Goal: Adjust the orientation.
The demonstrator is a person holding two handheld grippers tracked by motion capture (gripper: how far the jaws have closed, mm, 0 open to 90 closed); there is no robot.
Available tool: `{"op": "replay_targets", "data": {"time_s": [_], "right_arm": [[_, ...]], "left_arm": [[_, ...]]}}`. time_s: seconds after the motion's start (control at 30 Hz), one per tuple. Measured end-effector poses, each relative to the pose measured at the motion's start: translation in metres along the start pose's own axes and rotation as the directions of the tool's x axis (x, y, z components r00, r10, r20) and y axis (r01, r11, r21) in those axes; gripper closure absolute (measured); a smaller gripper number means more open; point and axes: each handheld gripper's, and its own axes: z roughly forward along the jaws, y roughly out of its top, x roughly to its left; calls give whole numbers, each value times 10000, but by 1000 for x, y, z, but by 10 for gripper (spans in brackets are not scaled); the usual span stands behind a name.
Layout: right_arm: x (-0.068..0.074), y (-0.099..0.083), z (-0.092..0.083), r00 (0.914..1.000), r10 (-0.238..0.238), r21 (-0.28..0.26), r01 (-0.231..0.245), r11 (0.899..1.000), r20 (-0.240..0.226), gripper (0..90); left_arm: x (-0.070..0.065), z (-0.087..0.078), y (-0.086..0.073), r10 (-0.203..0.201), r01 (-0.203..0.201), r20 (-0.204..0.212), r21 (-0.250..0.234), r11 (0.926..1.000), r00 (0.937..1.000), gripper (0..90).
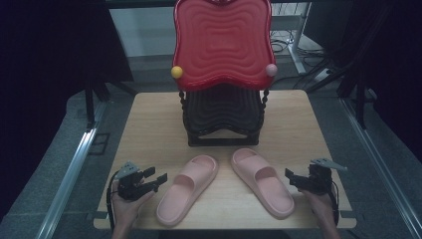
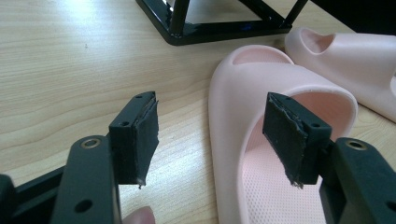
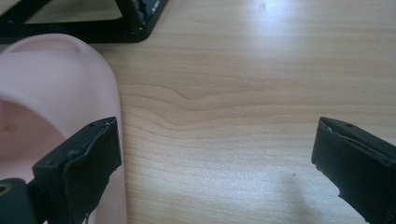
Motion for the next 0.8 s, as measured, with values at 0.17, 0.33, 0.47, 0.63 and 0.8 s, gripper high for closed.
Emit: {"op": "replay_targets", "data": {"time_s": [0.17,0.33,0.47,0.63,0.8], "right_arm": [[-3,-3,-9,9995,56,-168,-61,9998,-314,35],[-4,-2,-18,9986,93,-360,-112,9993,-526,52],[-7,0,-23,9984,176,-457,-201,9988,-540,65],[-7,0,-24,9982,258,-466,-283,9985,-542,75],[-2,0,-25,9984,244,-649,-277,9975,-508,87]], "left_arm": [[0,-3,1,21,-21,71,11,10000,10000,377],[2,-8,2,30,-30,-7,72,10000,10000,436],[1,-12,0,235,-232,-123,235,9995,9996,585],[1,-11,-10,584,-559,-220,1030,9931,9981,816],[3,-13,-21,793,-750,-216,1553,9850,9966,893]]}}
